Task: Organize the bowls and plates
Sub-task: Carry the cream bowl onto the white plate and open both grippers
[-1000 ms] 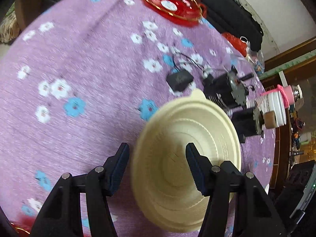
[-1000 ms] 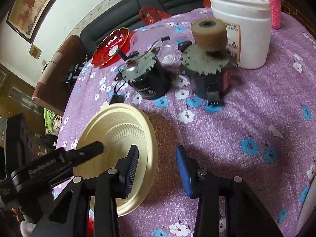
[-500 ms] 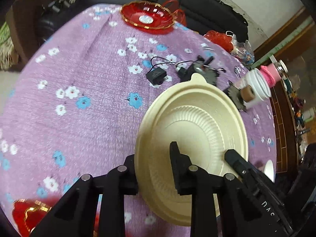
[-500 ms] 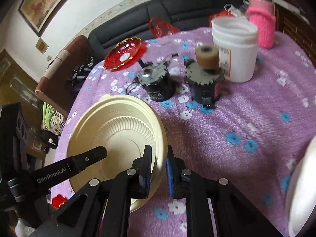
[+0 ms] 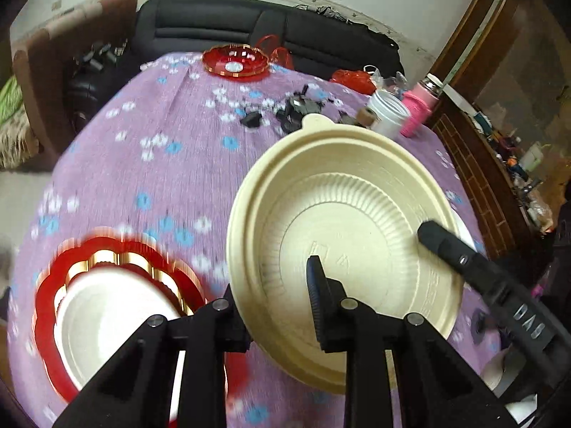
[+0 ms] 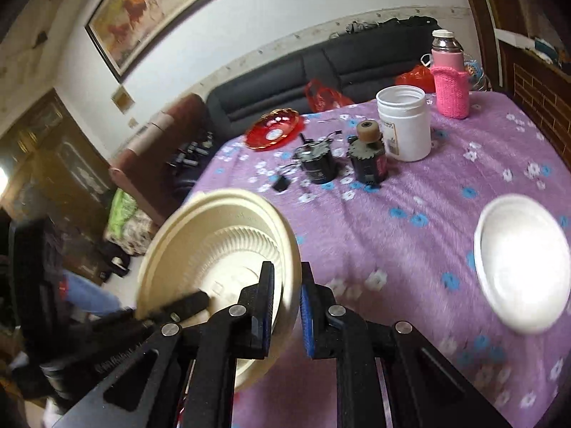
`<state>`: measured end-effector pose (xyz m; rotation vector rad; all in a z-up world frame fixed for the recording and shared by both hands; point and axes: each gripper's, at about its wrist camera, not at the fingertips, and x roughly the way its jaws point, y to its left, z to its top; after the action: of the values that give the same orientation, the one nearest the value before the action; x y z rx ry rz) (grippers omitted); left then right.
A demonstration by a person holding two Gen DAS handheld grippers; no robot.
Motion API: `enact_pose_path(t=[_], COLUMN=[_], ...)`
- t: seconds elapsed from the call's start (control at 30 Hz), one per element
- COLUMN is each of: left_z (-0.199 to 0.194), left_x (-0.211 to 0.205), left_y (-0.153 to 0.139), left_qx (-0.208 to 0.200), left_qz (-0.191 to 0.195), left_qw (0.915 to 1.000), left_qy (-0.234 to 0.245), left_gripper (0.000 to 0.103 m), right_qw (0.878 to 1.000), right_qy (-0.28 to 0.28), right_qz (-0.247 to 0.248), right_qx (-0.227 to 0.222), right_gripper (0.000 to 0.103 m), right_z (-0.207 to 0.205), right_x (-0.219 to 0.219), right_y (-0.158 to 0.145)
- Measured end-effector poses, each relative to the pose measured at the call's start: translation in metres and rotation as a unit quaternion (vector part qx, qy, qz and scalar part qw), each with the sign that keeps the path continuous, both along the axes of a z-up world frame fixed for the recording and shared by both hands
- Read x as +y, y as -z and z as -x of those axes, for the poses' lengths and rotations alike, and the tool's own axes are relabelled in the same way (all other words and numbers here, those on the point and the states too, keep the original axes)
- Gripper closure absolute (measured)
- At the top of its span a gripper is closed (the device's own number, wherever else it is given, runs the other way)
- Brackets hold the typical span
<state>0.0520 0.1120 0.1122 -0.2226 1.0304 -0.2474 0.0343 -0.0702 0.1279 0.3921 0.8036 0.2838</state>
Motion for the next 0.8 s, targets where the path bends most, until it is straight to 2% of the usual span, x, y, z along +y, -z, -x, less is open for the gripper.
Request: enact_pose_path(t=[0.13,0.37,0.57,0.6,0.67,0.73,0.8], left_z=[0.03,0.078,0.096,0.099,0.105,0.107,0.104], left_x=[0.018,0.067,0.11,0.115,0.124,0.127,0.13], left_y=[-0.001,-0.016,-0.017,-0.016,-0.013,-0.007,0.002], left_qx=[0.005,-0.035,-0.059,-0.063,-0.071,-0.076,-0.072], left_qz=[0.025,0.034,-0.002,-0.01,-0.029,-0.046,-0.069], left_qw=[0.9996,0.9968,0.991,0.9896,0.9864,0.9834,0.9813], left_qy=[-0.015,-0.063,-0.12,-0.129,-0.145,-0.158,-0.164], left_gripper=[0.079,0.077,0.075,0.073,0.06,0.054,0.054], right_qw=[1.0,0.997,0.994,0.994,0.992,0.991,0.99], right_qy=[-0.017,-0.068,-0.103,-0.106,-0.121,-0.132,-0.138], right_qz=[-0.02,-0.019,-0.003,-0.001,0.001,0.005,0.02], right_qx=[-0.014,-0.045,-0.04,-0.038,-0.027,-0.014,-0.001], right_gripper=[0.088,0.088,0.088,0.088,0.088,0.088,0.087], right_z=[0.026,0.067,0.072,0.073,0.071,0.067,0.063], right_x=[0.008,0.052,0.101,0.107,0.126,0.14,0.155], right_y=[-0.009,-0.023,-0.017,-0.014,-0.002,0.009,0.023])
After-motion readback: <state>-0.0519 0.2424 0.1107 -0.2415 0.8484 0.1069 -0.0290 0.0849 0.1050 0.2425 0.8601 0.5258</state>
